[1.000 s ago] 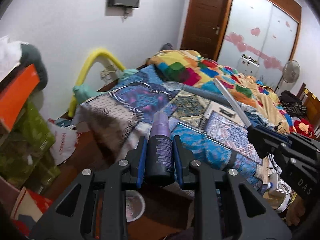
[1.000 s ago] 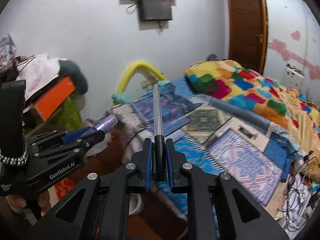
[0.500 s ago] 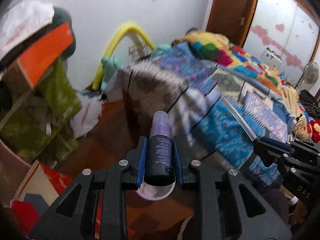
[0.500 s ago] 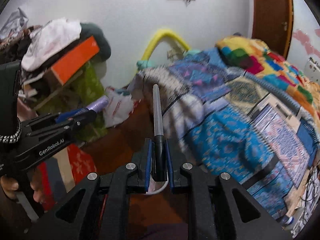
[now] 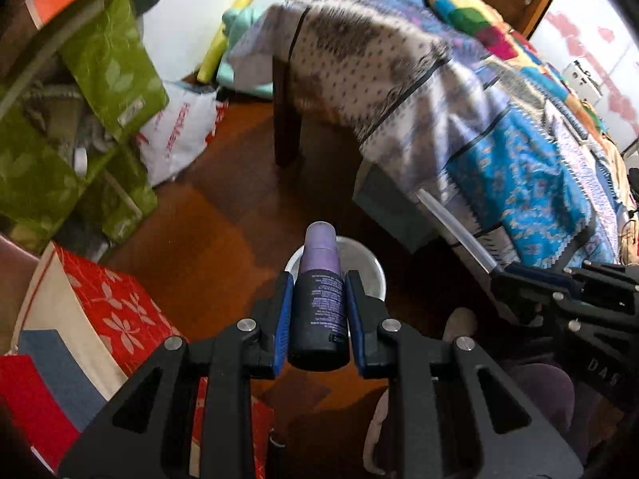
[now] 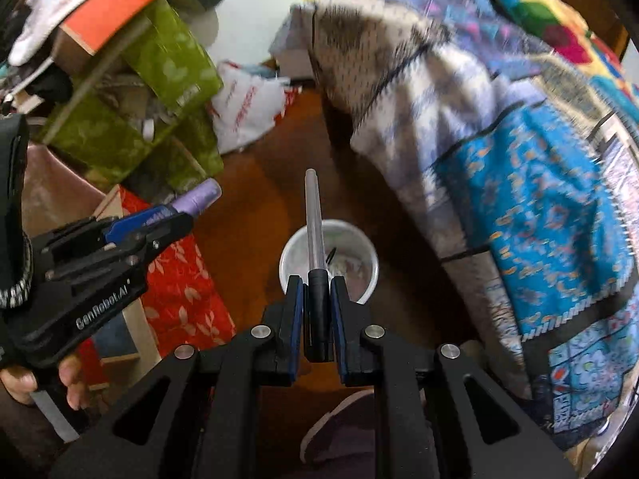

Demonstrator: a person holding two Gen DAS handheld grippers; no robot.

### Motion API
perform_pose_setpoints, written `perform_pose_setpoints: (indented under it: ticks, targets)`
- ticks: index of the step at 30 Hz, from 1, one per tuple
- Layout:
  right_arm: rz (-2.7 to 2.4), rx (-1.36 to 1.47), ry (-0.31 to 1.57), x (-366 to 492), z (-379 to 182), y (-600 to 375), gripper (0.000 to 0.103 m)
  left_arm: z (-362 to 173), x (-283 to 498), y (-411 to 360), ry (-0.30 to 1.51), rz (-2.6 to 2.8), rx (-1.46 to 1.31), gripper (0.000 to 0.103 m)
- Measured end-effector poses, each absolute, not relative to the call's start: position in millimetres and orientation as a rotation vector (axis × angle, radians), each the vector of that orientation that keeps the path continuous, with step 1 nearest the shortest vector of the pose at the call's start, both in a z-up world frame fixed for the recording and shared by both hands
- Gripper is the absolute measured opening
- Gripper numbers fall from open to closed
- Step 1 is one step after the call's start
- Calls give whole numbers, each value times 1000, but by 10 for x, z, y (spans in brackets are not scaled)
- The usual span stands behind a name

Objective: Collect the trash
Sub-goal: 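Carry the spray bottle and clear stick with both tools over the bin, then open both tools above the bin to drop the bottle and stick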

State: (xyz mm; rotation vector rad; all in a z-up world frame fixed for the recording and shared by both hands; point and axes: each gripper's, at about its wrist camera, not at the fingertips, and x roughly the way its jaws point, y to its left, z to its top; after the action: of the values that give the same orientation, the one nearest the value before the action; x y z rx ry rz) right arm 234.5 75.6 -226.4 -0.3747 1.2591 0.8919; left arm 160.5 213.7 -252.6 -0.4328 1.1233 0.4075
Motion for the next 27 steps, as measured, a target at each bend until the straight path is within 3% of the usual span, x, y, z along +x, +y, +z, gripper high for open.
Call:
perform_pose_setpoints:
  ticks: [10,27]
  targets:
    - [904,-337,1417,2686,-2597,1116,16,-2747,1876,2297,1162,405,-473,25]
    - [868,-426,1241,2791,-2335,916,17,-2813,2241,2203,1232,376,-489,28]
